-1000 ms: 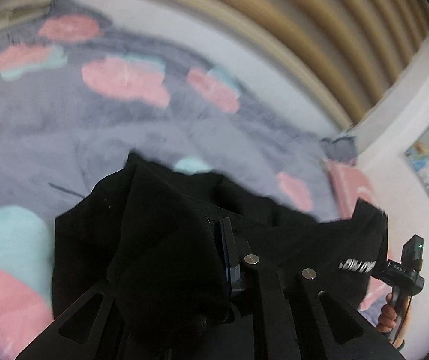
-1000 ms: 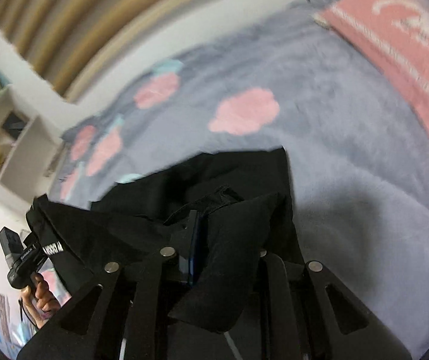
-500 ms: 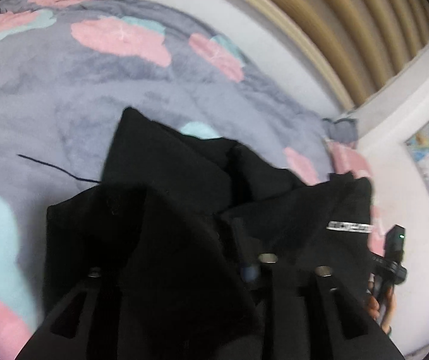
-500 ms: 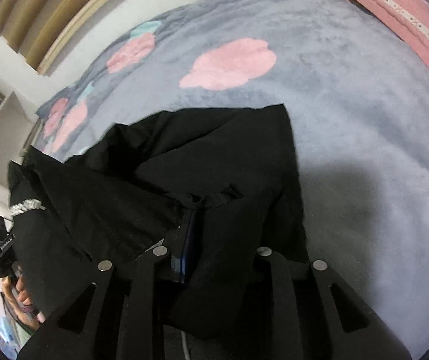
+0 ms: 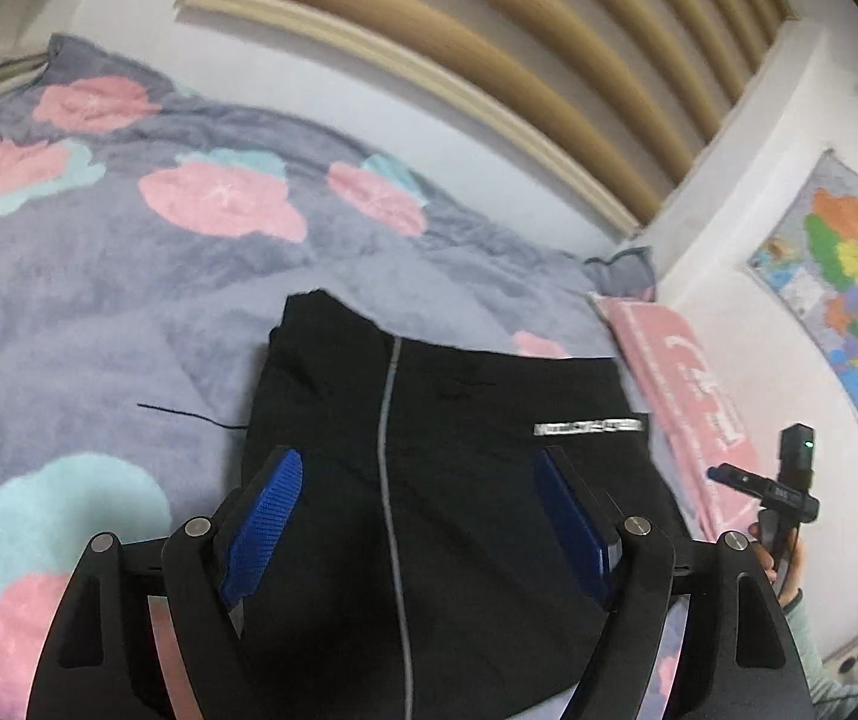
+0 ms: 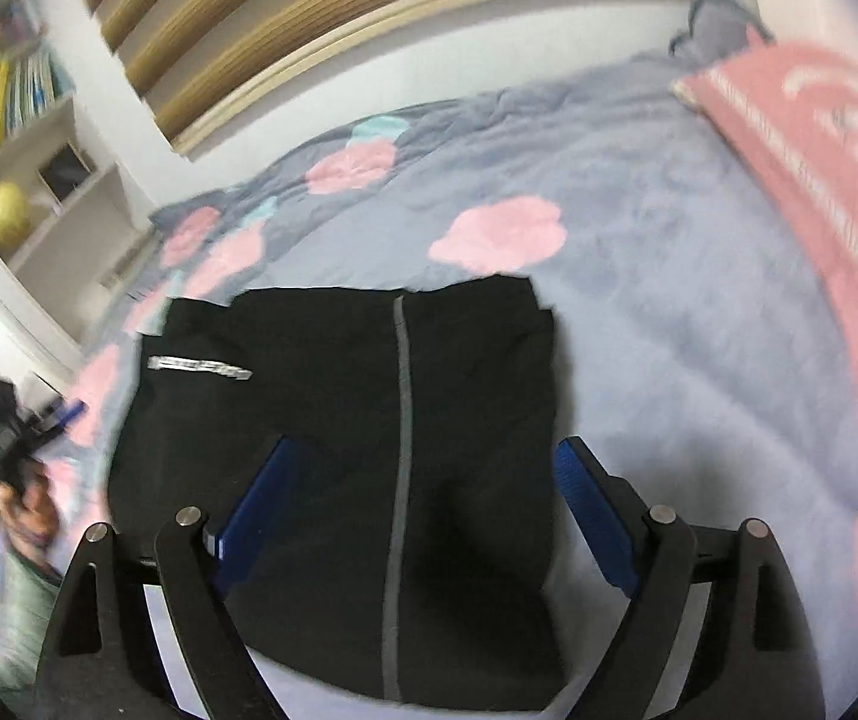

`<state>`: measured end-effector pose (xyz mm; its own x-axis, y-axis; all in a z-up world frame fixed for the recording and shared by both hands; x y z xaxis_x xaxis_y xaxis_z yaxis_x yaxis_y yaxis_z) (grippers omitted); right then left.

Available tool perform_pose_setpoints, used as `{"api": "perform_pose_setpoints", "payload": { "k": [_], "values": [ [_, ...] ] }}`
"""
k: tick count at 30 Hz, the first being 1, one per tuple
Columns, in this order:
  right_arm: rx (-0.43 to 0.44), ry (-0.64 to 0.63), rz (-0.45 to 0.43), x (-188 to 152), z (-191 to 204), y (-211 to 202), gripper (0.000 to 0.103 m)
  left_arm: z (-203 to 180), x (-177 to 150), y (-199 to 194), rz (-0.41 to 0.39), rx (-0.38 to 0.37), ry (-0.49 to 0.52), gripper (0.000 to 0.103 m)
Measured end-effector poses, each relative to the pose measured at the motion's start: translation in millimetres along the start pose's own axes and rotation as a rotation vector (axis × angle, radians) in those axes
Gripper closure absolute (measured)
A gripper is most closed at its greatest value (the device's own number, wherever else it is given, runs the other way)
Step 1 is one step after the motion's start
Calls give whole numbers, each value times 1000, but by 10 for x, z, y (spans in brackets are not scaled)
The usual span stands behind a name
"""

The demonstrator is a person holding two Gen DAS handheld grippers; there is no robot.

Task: Fold large clothes

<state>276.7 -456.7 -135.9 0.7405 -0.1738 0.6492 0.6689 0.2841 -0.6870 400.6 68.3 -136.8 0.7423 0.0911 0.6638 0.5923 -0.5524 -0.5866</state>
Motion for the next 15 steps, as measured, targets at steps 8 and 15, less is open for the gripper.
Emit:
{"api": "perform_pose_setpoints", "payload": {
  "k": [8,15],
  "values": [
    [-21,-9,11,381,-348,616,13,346,206,747,120,59,-77,22],
    [113,84,145,356,-519,1259,15,510,212,1165,261,30,-117,22]
  ]
}}
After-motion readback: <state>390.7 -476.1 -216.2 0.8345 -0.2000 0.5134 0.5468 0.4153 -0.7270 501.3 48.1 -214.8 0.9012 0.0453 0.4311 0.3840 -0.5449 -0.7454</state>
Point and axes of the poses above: each gripper's, at about its wrist camera, not at the fingertips, and y roughly the way its jaws point, z to its left, x to its top, the point moved 5 cm from there along y, roughly the way its jaws point, and after that the axes turned 5 degrees about x, right-handed, at the moved point
